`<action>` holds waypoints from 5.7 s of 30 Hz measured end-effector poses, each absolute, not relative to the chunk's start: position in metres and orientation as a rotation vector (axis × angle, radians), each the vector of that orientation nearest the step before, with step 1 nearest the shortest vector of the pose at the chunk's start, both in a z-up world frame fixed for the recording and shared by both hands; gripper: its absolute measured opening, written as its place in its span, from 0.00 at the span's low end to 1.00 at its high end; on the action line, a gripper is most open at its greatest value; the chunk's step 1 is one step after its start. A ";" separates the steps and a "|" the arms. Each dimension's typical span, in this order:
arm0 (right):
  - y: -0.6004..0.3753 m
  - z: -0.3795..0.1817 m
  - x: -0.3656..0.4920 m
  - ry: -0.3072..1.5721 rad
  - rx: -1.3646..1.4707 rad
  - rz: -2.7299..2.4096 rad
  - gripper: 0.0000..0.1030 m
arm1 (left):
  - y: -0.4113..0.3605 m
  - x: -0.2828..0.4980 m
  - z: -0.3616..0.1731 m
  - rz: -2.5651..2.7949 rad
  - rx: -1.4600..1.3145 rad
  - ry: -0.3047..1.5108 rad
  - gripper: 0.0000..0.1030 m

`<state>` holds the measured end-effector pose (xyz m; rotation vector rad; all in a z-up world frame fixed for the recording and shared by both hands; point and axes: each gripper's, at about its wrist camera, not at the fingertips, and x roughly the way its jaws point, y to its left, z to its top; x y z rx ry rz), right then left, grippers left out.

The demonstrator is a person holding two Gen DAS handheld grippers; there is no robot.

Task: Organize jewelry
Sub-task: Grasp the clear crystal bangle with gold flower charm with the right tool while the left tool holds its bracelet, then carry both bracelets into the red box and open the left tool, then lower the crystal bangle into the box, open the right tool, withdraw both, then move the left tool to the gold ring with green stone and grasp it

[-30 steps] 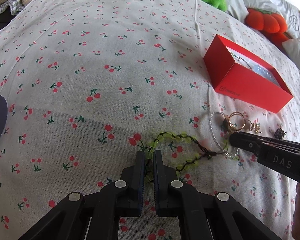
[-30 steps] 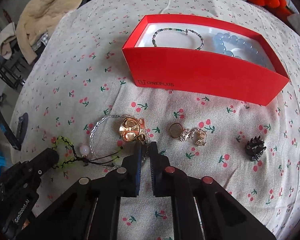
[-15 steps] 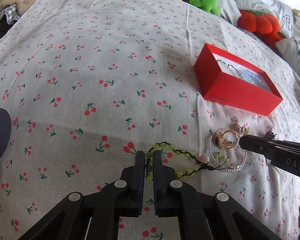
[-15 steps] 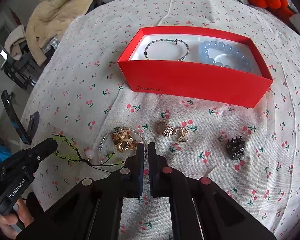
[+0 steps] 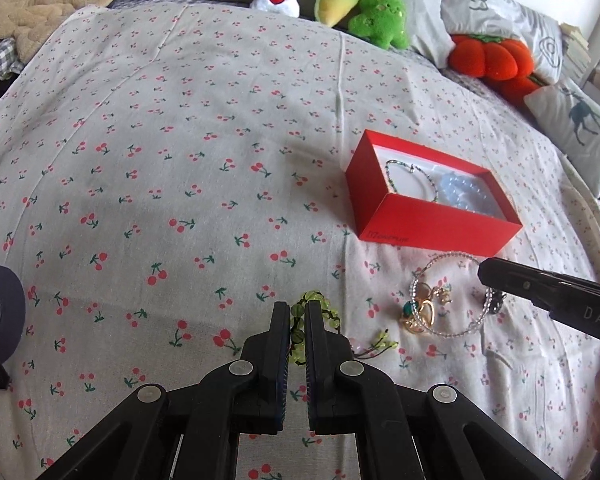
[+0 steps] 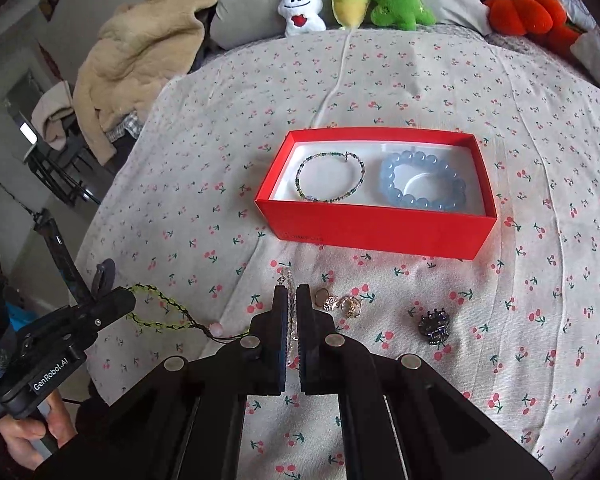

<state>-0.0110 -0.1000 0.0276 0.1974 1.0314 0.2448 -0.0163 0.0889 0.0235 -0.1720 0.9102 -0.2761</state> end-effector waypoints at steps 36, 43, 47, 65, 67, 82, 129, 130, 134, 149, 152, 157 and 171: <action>-0.221 0.089 0.011 0.765 0.475 0.144 0.04 | -0.060 0.085 0.114 -0.522 -0.214 0.854 0.02; -0.221 0.075 0.026 0.792 0.473 0.143 0.04 | -0.053 0.113 0.057 -0.408 -0.162 0.955 0.02; -0.217 0.070 0.035 0.804 0.467 0.144 0.04 | -0.047 0.119 0.038 -0.365 -0.107 0.973 0.02; -0.190 0.058 0.059 0.848 0.433 0.183 0.04 | -0.029 0.094 0.033 -0.303 0.081 0.929 0.64; -0.186 0.058 0.061 0.848 0.441 0.203 0.04 | -0.021 0.089 0.032 -0.301 0.065 0.933 0.65; -0.201 0.028 0.075 0.939 0.369 0.050 0.04 | 0.008 0.066 0.011 -0.276 -0.016 1.015 0.67; -0.169 -0.025 -0.045 1.232 0.007 -0.020 0.68 | 0.005 -0.009 -0.036 -0.257 0.073 1.124 0.88; -0.166 -0.030 -0.047 1.238 -0.012 -0.017 0.68 | 0.004 -0.011 -0.039 -0.255 0.084 1.114 0.88; -0.160 -0.037 -0.050 1.211 -0.083 -0.016 0.75 | 0.000 -0.014 -0.045 -0.248 0.146 1.066 0.94; -0.181 -0.051 -0.045 1.217 -0.050 -0.015 1.00 | -0.001 -0.009 -0.054 -0.249 0.189 1.046 1.00; -0.179 -0.051 -0.043 1.212 -0.072 -0.014 1.00 | -0.005 -0.009 -0.051 -0.277 0.214 1.009 1.00; -0.179 -0.049 -0.042 1.195 -0.083 0.005 1.00 | -0.010 -0.015 -0.049 -0.376 0.224 0.943 0.96; -0.179 -0.039 -0.034 1.177 -0.039 0.060 1.00 | -0.030 -0.005 -0.042 -0.569 0.240 0.879 0.59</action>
